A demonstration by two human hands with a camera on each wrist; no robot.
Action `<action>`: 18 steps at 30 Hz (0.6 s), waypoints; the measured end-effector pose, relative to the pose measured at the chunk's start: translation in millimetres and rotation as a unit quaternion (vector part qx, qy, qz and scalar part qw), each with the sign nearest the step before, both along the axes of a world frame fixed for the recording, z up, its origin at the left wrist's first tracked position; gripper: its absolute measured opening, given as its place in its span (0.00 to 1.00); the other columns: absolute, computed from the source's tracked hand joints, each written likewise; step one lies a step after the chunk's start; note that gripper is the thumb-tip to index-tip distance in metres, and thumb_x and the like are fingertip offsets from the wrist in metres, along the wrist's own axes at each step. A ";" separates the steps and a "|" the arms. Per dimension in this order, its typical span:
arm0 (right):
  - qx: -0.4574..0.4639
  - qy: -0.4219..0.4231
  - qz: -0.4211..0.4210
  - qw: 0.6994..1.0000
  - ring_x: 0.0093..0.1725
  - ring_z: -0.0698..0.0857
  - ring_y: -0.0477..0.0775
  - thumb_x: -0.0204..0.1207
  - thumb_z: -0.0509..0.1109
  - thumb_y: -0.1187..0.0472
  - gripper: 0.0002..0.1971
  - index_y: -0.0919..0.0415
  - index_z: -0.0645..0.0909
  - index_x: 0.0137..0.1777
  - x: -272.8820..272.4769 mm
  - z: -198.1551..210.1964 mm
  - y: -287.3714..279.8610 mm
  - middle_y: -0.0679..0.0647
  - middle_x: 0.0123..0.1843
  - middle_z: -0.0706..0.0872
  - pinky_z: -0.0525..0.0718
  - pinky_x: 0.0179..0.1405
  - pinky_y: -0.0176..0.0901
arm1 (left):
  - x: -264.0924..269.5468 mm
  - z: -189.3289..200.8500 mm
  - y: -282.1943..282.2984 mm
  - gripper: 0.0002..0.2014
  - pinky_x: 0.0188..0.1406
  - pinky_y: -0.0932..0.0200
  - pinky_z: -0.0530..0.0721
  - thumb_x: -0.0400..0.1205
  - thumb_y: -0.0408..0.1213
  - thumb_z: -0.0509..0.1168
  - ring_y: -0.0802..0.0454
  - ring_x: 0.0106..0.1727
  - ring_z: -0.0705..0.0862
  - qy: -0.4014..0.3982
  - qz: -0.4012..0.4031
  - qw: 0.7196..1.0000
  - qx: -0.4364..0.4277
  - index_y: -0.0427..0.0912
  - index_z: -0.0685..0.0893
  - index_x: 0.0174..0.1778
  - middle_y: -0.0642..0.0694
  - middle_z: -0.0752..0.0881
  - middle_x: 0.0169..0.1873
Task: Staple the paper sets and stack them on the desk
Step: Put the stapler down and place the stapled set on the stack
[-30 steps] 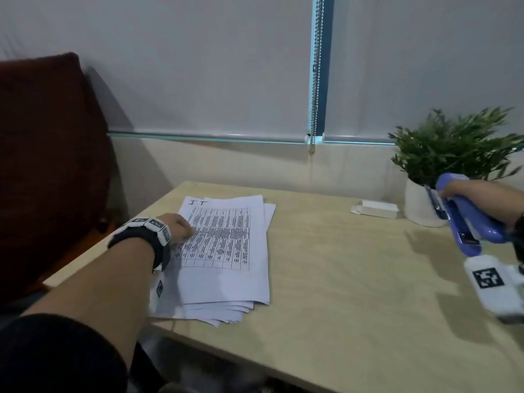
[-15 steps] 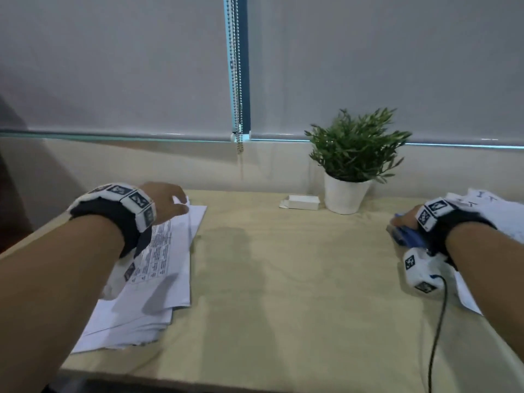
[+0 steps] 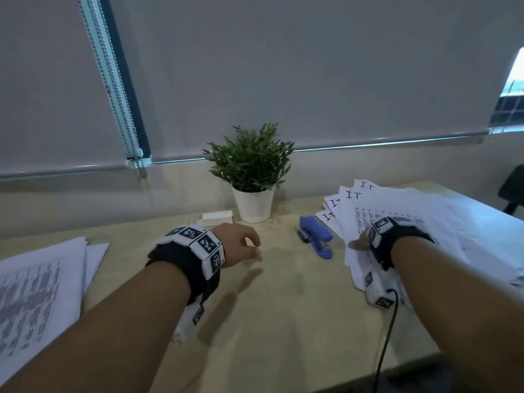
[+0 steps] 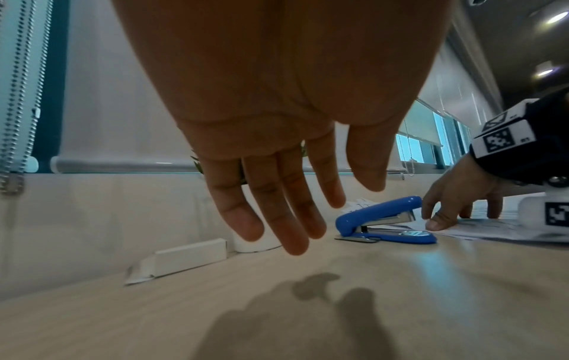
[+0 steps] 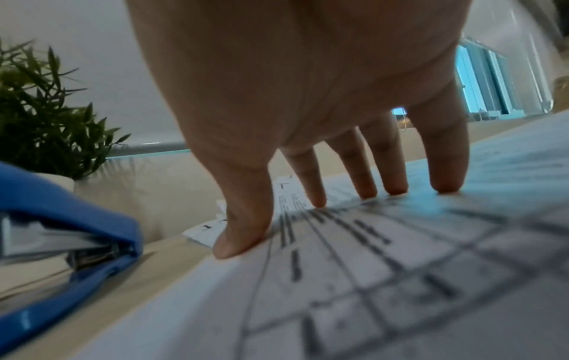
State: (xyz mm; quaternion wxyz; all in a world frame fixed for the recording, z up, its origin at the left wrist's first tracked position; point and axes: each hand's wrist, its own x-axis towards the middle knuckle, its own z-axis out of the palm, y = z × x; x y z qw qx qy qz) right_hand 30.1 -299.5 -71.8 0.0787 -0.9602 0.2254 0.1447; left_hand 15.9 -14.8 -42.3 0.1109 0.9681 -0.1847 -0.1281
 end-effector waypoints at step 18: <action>-0.017 -0.432 0.035 0.901 0.61 0.80 0.67 0.80 0.58 0.64 0.13 0.57 0.78 0.62 -88.8 128.8 1.1 0.64 0.63 0.82 0.77 0.57 0.49 | -19.7 5.4 -40.1 0.36 0.56 0.54 0.80 0.78 0.58 0.62 0.44 0.58 0.82 -0.004 0.077 0.946 -0.315 0.46 0.61 0.78 0.42 0.80 0.64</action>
